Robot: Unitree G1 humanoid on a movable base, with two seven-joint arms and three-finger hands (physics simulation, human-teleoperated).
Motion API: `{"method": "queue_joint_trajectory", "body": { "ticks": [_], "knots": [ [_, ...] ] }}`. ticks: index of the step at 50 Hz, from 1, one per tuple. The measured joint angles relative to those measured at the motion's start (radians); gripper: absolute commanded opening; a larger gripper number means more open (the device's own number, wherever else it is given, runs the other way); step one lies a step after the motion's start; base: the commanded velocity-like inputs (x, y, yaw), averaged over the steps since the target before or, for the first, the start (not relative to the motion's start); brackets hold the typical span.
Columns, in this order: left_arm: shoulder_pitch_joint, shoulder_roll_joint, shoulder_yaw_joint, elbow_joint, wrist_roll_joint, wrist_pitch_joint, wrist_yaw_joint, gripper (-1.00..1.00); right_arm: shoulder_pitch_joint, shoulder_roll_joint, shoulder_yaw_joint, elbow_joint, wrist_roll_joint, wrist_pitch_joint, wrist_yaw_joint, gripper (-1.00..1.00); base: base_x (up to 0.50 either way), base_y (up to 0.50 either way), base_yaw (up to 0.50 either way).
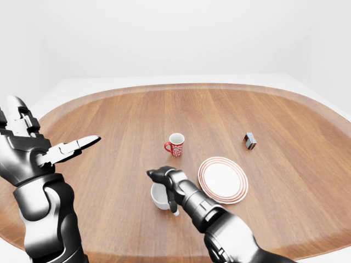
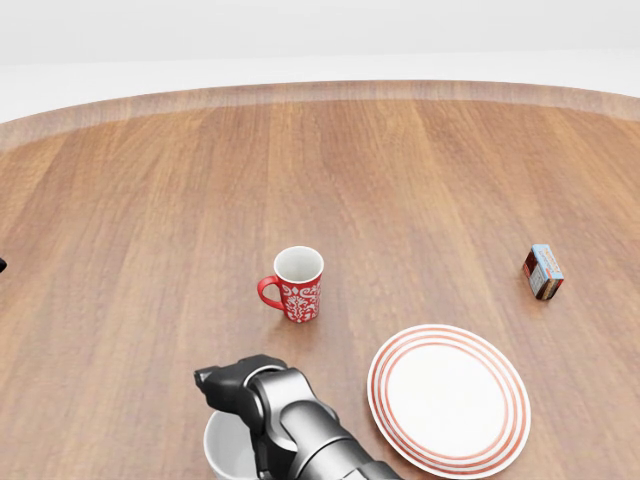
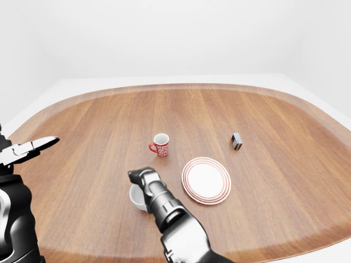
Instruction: Put the white mug on the plate.
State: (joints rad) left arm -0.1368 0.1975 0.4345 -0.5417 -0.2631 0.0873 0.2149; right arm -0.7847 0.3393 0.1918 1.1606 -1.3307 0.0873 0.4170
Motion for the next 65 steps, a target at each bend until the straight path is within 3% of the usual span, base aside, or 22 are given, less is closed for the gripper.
{"method": "queue_joint_trajectory", "body": {
  "ticks": [10, 11, 12, 28, 37, 53, 65],
  "knots": [
    [-0.001, 0.0, 0.0, -0.002, -0.002, 0.0, 0.0, 1.0, 0.012, 0.004, 0.001, 0.008, -0.008, 0.0, -0.013, 1.0, 0.0, 0.0, 0.0],
    [-0.001, 0.0, 0.0, -0.002, -0.002, 0.0, 0.001, 1.0, 0.012, 0.004, 0.001, 0.008, -0.009, 0.0, -0.014, 0.58, 0.0, 0.0, 0.0],
    [-0.001, 0.0, 0.0, -0.003, -0.002, 0.0, 0.001, 1.0, 0.013, 0.005, 0.001, 0.009, -0.01, 0.0, -0.016, -1.0, 0.0, 0.0, 0.0],
    [0.001, -0.001, -0.002, -0.003, -0.001, 0.0, 0.0, 1.0, 0.014, 0.001, 0.0, 0.013, 0.002, 0.0, -0.029, -1.0, 0.0, 0.0, 0.0],
    [0.002, -0.002, -0.002, 0.0, 0.0, 0.0, 0.0, 1.0, -0.027, -0.035, -0.018, 0.014, -0.017, 0.0, -0.06, -1.0, 0.0, 0.0, 0.0],
    [0.004, -0.005, -0.007, 0.003, 0.008, 0.0, -0.002, 1.0, -0.204, -0.25, -0.08, -0.012, 0.01, 0.0, -0.063, -1.0, 0.0, 0.0, 0.0],
    [0.0, -0.004, -0.009, 0.004, 0.013, 0.0, -0.001, 1.0, -0.253, -0.419, -0.132, -0.005, 0.061, 0.0, -0.12, -1.0, 0.0, 0.0, 0.0]
  ]
}}
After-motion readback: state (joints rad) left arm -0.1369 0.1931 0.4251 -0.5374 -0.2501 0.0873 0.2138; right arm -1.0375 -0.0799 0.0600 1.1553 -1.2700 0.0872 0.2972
